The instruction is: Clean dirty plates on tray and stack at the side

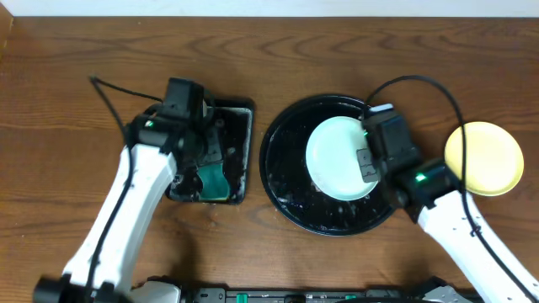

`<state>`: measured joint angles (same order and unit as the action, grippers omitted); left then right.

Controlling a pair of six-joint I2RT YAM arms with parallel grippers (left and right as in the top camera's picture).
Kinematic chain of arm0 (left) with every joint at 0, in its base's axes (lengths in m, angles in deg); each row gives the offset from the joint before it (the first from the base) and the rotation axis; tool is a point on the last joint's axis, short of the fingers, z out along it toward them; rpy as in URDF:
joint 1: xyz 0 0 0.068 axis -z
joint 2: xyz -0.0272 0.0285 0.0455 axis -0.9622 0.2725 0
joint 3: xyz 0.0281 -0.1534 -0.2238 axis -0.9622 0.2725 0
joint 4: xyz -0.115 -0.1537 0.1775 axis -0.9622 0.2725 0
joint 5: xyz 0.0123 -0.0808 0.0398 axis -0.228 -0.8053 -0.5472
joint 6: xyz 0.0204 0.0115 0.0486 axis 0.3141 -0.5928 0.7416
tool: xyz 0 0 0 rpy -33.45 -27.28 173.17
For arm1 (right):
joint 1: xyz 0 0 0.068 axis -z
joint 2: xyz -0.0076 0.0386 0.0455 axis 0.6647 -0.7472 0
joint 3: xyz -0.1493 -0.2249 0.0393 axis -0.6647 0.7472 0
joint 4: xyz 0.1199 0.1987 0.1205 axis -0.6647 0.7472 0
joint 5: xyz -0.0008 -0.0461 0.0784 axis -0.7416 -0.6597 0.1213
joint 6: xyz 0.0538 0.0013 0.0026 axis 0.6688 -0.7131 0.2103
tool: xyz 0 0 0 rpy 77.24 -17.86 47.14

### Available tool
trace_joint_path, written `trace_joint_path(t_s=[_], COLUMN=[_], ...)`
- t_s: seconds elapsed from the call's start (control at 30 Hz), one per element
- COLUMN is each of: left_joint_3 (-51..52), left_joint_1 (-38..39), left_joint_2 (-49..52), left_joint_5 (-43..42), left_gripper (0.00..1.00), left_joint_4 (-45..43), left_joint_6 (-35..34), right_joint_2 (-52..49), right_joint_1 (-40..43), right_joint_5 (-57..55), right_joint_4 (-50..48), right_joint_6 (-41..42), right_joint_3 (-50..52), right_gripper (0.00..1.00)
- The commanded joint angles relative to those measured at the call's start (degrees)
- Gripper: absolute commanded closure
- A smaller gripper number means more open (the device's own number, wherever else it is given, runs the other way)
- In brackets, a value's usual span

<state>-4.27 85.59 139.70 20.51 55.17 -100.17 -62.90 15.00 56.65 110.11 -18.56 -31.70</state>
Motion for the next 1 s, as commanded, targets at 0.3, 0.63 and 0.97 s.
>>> trace_joint_path(t_s=[0.3, 0.63, 0.97], left_joint_3=[-0.42, -0.42, -0.42], left_joint_1=[-0.13, -0.13, -0.13], left_joint_2=[-10.64, -10.54, -10.54], left_joint_5=[-1.42, -1.44, -1.42], left_gripper=[0.20, 0.18, 0.18], left_joint_4=[2.62, 2.60, 2.60], left_joint_6=[0.50, 0.50, 0.50], right_joint_2=[1.57, 2.27, 3.85], right_joint_1=[-21.51, -28.81, -29.70], right_joint_5=[-38.18, -46.82, -48.02], right_joint_4=[0.39, 0.17, -0.39], right_joint_6=[-5.42, -10.84, -13.11], right_joint_3=[-0.87, -2.38, -4.79], right_gripper=[0.99, 0.99, 0.99])
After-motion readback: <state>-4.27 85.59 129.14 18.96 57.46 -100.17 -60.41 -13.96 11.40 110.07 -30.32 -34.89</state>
